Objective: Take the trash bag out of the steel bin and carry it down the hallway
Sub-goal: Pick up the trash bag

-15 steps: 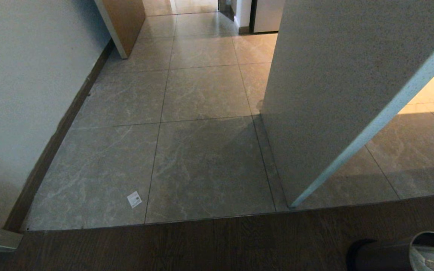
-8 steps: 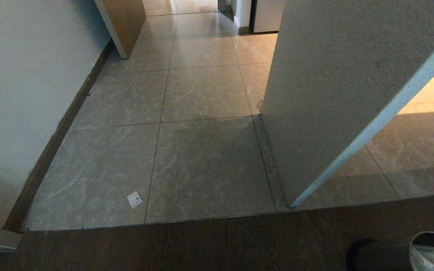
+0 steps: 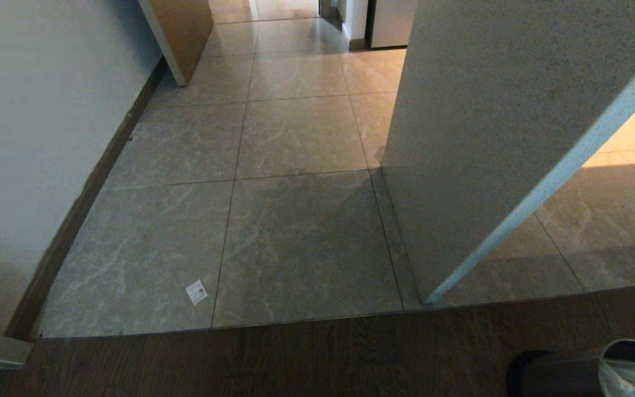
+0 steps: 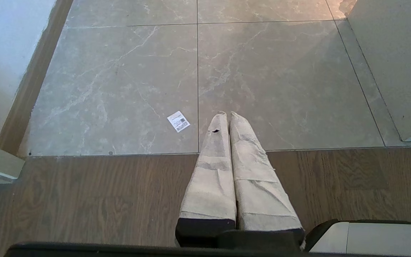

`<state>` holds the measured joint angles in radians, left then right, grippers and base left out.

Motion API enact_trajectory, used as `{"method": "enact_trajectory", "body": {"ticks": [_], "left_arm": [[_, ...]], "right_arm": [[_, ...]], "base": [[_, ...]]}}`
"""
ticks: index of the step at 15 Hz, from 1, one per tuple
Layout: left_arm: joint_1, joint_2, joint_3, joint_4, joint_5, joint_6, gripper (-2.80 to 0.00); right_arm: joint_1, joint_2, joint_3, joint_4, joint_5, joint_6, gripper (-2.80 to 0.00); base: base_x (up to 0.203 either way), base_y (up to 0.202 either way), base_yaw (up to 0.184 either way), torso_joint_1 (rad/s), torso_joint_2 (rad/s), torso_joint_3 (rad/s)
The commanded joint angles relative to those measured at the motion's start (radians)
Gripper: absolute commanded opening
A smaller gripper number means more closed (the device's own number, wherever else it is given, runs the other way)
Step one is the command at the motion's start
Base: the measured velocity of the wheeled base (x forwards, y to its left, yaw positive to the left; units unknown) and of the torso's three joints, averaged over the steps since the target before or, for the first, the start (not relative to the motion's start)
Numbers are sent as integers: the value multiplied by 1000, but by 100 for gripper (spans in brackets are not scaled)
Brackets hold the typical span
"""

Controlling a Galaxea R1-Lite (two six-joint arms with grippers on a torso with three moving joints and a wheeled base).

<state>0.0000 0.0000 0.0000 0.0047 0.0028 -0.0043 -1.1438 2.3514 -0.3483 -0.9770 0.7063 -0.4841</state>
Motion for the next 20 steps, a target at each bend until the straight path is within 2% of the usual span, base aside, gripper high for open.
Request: {"method": "enact_trajectory", "body": {"ticks": [1, 6, 10, 13, 20], "left_arm": [[0, 0, 0, 0, 0, 0, -280], [0, 0, 0, 0, 0, 0, -280], [0, 0, 0, 0, 0, 0, -280], [0, 0, 0, 0, 0, 0, -280], [0, 0, 0, 0, 0, 0, -280]], "right_arm": [[1, 36, 0, -45, 8, -2, 0], [7, 94, -3, -193, 4, -9, 0], [21, 123, -1, -204, -5, -7, 0], [31, 116, -9, -196, -51, 0, 0], [116, 109, -25, -204, -206, 118, 0]], "base": [[0, 0, 0, 0, 0, 0], [0, 0, 0, 0, 0, 0], [0, 0, 0, 0, 0, 0], [0, 0, 0, 0, 0, 0], [0, 0, 0, 0, 0, 0]]}}
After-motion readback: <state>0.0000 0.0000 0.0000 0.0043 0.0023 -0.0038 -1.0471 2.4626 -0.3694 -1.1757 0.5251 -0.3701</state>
